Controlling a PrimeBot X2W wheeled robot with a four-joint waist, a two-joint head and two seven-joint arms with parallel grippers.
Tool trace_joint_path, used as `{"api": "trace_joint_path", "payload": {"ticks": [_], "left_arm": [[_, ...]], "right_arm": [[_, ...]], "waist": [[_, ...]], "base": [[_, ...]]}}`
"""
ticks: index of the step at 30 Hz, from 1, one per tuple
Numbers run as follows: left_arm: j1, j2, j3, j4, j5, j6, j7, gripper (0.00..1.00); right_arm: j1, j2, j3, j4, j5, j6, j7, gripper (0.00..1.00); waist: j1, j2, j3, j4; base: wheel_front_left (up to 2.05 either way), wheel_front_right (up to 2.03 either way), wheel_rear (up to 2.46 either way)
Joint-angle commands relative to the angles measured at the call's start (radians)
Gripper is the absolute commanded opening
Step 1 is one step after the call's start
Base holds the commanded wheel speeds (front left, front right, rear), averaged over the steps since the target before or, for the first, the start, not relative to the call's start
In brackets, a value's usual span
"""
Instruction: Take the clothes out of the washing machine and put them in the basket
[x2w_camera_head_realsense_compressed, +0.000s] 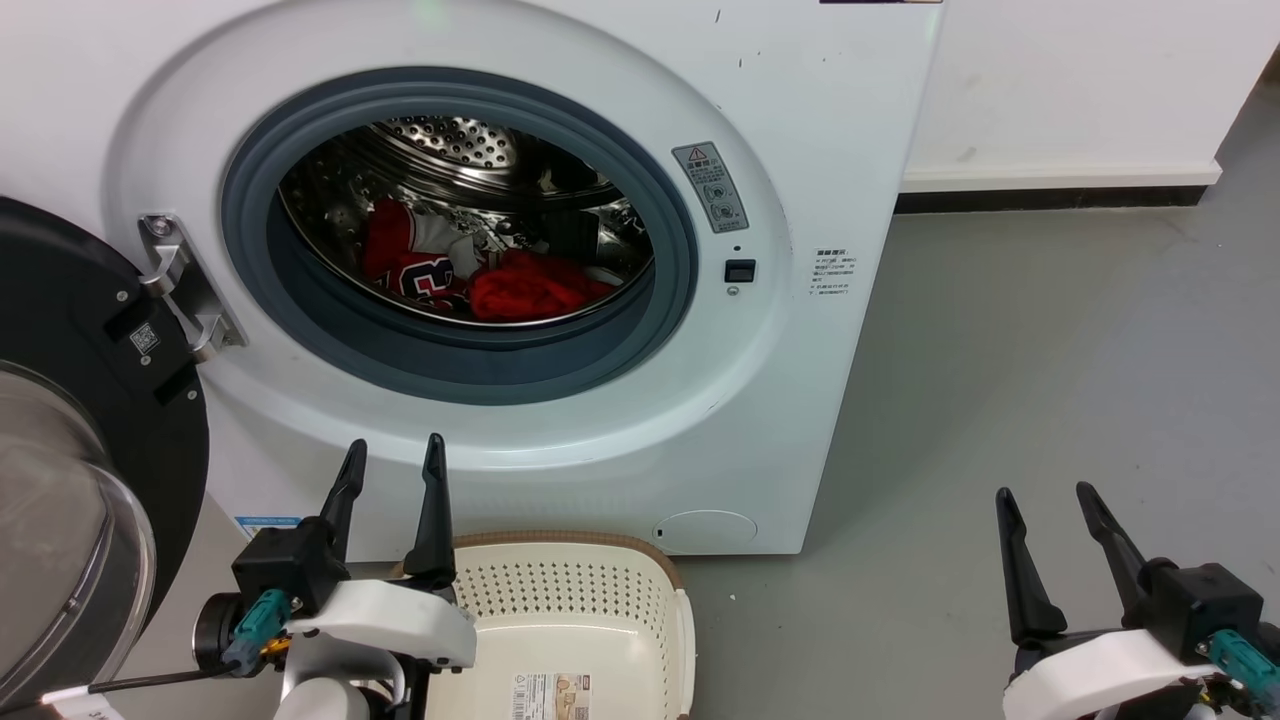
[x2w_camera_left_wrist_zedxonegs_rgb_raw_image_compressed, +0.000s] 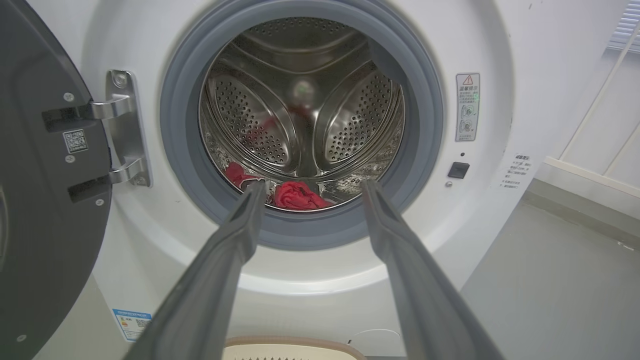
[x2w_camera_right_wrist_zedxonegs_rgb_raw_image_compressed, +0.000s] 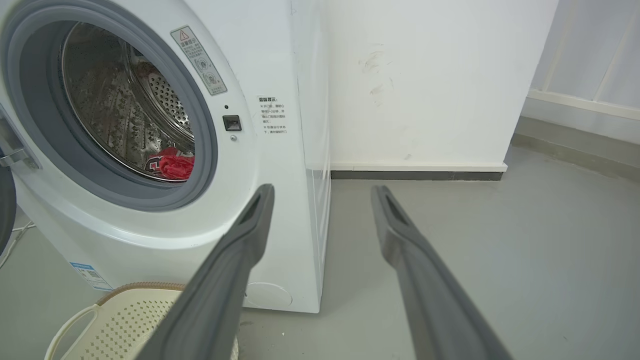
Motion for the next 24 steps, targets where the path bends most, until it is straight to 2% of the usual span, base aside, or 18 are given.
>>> {"api": "trace_joint_path", "payload": {"ticks": [1, 24], "left_arm": [[-0.002, 0.001, 0.0, 0.001, 0.023, 0.004, -0.009, 1.0], [0.003, 0.001, 0.005, 0.046, 0.149, 0.022, -0.049, 1.0]], "right_arm": [[0.007, 0.002, 0.002, -0.013, -0.027, 0.0, -0.005, 1.0], [0.028, 0.002, 0.002, -0.046, -0.173, 0.0, 0.0, 1.0]], "waist": [[0.0, 0.0, 0.001, 0.0], [0.0, 0.0, 0.003, 0.006]], "base": [[0.0, 0.0, 0.0], [0.0, 0.0, 0.0]]}}
